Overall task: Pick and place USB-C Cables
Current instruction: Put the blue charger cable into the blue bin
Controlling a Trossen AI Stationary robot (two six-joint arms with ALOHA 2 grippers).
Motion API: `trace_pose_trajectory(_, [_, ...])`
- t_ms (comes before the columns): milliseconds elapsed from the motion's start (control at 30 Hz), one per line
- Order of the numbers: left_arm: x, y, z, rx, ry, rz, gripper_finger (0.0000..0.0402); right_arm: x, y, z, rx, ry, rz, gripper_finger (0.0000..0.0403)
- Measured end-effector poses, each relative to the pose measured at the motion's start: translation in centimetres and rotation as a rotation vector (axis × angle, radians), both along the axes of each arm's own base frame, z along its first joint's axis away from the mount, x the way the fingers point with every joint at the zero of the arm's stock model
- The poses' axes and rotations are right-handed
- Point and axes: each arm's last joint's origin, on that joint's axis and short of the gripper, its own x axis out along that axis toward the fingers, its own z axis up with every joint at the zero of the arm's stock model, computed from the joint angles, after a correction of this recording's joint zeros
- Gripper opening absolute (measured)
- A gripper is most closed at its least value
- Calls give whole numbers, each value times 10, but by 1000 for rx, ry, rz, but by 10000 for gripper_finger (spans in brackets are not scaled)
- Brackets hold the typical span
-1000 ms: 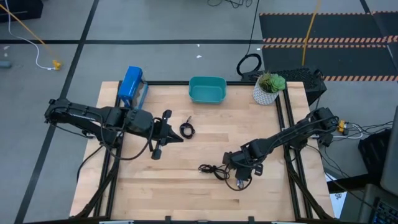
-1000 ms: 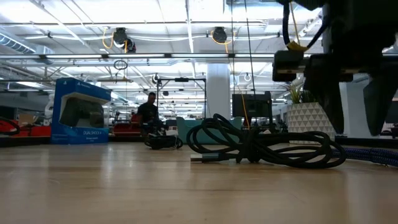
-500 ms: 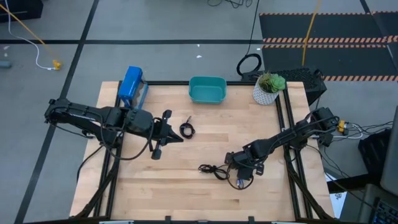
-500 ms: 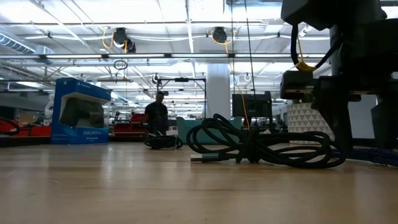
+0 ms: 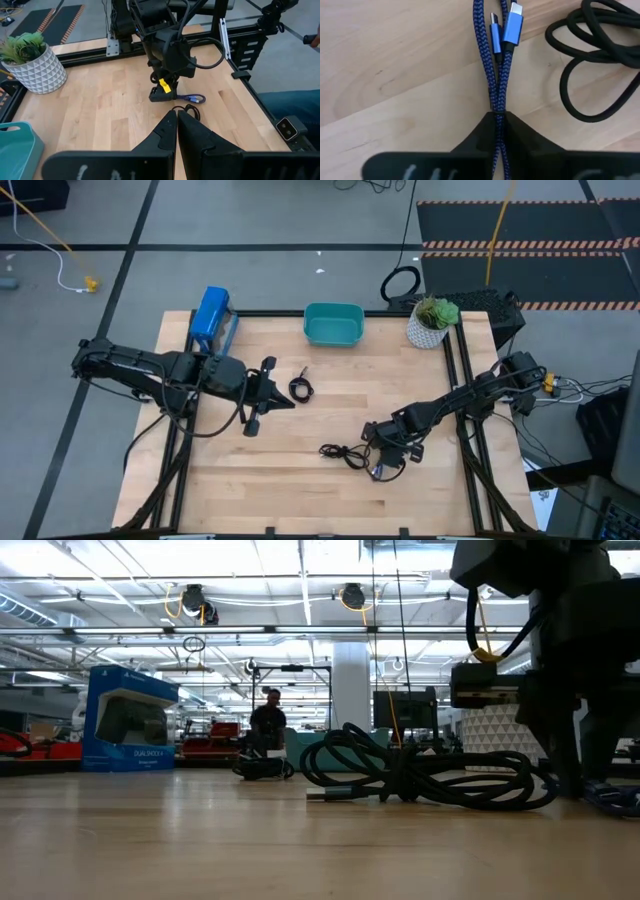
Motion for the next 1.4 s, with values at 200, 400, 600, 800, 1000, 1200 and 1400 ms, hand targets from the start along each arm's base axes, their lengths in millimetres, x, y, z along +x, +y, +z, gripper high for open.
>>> trace_pose_trajectory(200, [0,0,0,0,-1,0,19,1,0,1,20,26,-100,13])
trace_pose_trajectory(400, [0,0,0,0,-1,-1,19,9,4,13,34,40,-187,7])
trace_pose_trajectory(600, [0,0,0,0,0,-1,19,17,9,39,31,93,-225,6])
trace_pose_trajectory(800, [0,0,0,-1,-1,0,19,26,13,73,33,128,-286,6])
trace_pose_trajectory(1000, [0,0,0,-5,0,2,19,37,14,106,65,117,-410,5])
trace_pose_trajectory(1200, [0,0,0,-7,0,3,19,42,7,116,38,87,-669,5])
trace_pose_trajectory(1400, [0,0,0,-9,0,4,19,43,-7,115,-21,71,-947,5])
